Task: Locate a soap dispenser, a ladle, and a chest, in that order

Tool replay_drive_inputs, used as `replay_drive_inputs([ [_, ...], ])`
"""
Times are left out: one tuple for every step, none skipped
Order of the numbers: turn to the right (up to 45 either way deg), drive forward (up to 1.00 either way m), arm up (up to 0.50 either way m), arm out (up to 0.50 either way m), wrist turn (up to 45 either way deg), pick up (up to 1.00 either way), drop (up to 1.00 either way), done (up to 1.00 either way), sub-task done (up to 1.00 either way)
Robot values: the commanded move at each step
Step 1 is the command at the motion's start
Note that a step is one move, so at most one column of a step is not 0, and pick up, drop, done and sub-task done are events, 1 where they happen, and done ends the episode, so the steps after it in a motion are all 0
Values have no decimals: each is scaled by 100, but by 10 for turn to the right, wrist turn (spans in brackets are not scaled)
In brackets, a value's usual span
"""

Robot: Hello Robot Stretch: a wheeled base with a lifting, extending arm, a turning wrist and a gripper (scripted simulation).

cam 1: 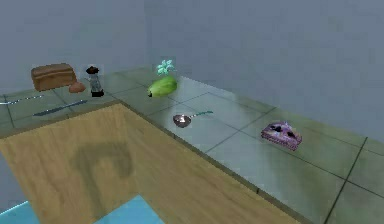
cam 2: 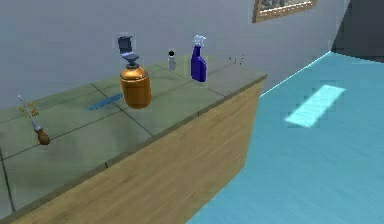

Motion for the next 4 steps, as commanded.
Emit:
replay_drive_inputs([
  [450, 0, 0, 0, 0, 0, 0, 0, 0],
  [450, 0, 0, 0, 0, 0, 0, 0, 0],
  [450, 0, 0, 0, 0, 0, 0, 0, 0],
  [240, 0, 0, 0, 0, 0, 0, 0, 0],
])
